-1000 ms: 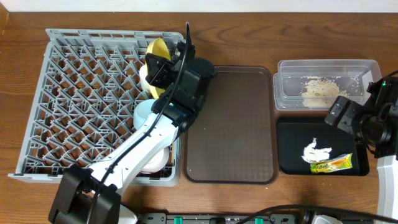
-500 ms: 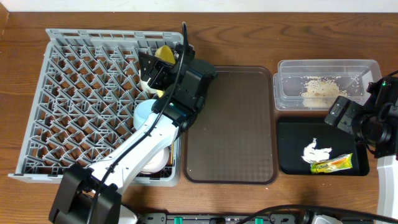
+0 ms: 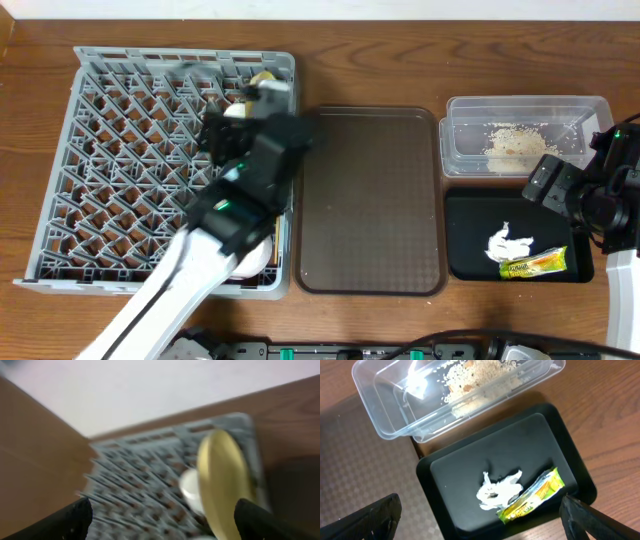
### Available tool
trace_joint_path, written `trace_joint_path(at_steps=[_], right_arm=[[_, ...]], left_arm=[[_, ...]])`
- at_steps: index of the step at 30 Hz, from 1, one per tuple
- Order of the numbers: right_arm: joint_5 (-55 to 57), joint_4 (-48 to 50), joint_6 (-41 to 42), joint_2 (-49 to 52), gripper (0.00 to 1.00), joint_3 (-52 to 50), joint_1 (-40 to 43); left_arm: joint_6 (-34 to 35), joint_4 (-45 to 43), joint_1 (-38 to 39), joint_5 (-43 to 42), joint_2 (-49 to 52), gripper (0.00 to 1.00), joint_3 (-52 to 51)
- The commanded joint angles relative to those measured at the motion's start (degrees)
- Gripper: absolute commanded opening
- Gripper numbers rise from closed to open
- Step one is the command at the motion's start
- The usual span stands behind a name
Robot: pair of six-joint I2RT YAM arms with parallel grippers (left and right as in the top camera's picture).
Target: Sort waste into correct bins and load items into the dishwasher
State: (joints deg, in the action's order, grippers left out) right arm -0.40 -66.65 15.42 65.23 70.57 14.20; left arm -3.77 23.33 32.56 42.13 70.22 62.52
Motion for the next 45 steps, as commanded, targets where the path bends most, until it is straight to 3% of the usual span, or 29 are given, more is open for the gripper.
trace_joint_path(at_steps=[1,9,18,39,45], right_arm=[[0.2,0.0,0.0,-0.1,0.99,0.7,0.4],[0.2,0.0,0.0,-0.1,0.99,0.7,0.4],[0.2,0.0,0.0,-0.1,0.99,0.7,0.4],[0.2,0.0,0.0,-0.1,0.99,0.7,0.4],[0.2,0.0,0.0,-4.3,0.99,0.6,-1.2]], left_arm=[[13.0,6.5,-4.9,-21.2,-6.3,0.92,0.6],[15.3,16.8,-17.3,-37.2,-14.0,0.92,0.6],[15.3,24.5,-19.5,-37.2,-12.1,0.97,0.6],[15.3,24.6,-19.5,-37.2,-8.8,0.98,0.6],[15.3,24.6,-19.5,-37.2,-8.8,0.98,0.6]])
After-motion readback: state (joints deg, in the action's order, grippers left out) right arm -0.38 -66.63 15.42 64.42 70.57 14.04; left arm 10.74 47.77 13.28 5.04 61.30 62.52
